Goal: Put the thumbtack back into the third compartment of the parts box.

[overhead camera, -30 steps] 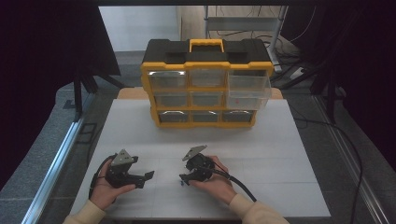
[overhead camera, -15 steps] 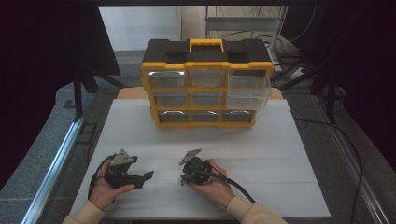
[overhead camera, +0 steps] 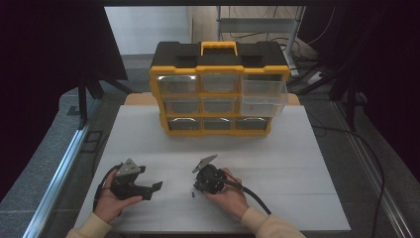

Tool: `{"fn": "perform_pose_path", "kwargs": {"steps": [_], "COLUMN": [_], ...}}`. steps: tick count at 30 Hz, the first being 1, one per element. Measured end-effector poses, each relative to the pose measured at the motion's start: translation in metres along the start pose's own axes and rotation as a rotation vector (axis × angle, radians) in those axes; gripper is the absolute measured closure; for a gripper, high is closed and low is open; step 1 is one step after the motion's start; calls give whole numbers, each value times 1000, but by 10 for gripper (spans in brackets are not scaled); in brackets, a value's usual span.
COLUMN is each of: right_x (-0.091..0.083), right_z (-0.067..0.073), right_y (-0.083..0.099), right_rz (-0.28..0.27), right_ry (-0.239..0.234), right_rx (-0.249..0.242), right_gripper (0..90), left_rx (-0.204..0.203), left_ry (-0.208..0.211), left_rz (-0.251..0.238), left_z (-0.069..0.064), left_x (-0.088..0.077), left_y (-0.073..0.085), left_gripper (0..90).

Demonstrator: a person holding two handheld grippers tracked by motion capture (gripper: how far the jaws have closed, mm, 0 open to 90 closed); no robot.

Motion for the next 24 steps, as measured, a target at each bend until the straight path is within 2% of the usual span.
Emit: {"fn": "perform_pose_path", "kwargs": {"steps": [6,14,24], "right_x": [-13,-56,-103], "right_z": [-2,-3,-17], "right_y": [-7,-20,-30], "right_rz": [-62,-196,-321], "right_ry": [-37,-87,-49], "right_rx": [32,76,96], "right_gripper": [858,858,858], "left_rx": [-3,-1,1], "left_ry": [0,1,4], "left_rz": [-1,1,1], "left_z": [1,0,0], "left_x": [0,0,1], "left_y": [0,0,0], "left_gripper": [110,111,111]}}
Point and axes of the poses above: each handheld gripper's, and its own axes: x roughly forward along the jaws, y roughly out of its underside, z roughly to its left, the point moved 10 cm from there along x, roughly forward along the jaws, and after that the axes turned 5 degrees about z, right-handed, at the moved point
